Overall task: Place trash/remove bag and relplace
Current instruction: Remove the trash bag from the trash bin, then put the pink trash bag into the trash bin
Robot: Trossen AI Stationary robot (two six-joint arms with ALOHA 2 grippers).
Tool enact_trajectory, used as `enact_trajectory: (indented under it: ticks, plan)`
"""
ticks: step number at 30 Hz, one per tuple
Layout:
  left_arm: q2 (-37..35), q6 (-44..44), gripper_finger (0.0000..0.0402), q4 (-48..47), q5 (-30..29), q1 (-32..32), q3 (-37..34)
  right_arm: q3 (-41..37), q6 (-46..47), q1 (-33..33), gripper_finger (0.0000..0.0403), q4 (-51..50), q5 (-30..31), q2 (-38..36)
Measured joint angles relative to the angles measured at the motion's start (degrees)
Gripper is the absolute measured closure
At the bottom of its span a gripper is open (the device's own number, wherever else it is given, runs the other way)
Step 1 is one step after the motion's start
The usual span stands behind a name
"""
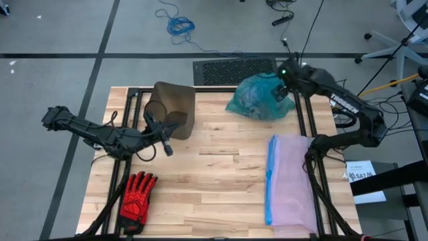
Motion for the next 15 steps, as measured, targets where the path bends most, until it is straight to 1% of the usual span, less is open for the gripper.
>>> enact_trajectory:
  ticks: [2,3,4,7,8,9,11,15]
  plan:
    - [0.00,0.12,0.0370,-0.04,0.00,0.00,0.00,4.31,0.46,0.02,0.0139,-5.19,-0.18,0.00]
    - [0.00,0.18,0.0370,-0.04,0.00,0.00,0.00,6.29,0.92,0.02,0.0140,-7.68,-1.47,0.00]
    - [0.00,0.34,0.0370,-0.07,0.00,0.00,0.00,7.95,1.74,0.02,0.0143,-9.84,-3.68,-0.04]
    - [0.00,0.10,0.0370,-0.99,-0.03,0.00,0.01,10.28,3.98,0.42,0.0168,-14.93,-14.54,-0.63]
    - [0.00,0.05,0.0371,-1.15,-0.08,0.00,0.00,10.17,4.33,1.45,0.0183,-15.37,-16.65,-0.89]
    - [0.00,0.05,0.0374,-1.12,-0.30,0.00,0.02,9.75,4.70,3.03,0.0201,-15.49,-17.41,-1.18]
    - [0.00,0.00,0.0381,-1.12,-0.43,0.00,0.02,8.34,5.91,6.91,0.0244,-16.53,-17.31,-1.48]
    - [0.00,-0.48,0.0398,-1.10,-0.48,0.00,0.02,3.79,8.91,15.98,0.0356,-17.35,-17.18,-1.75]
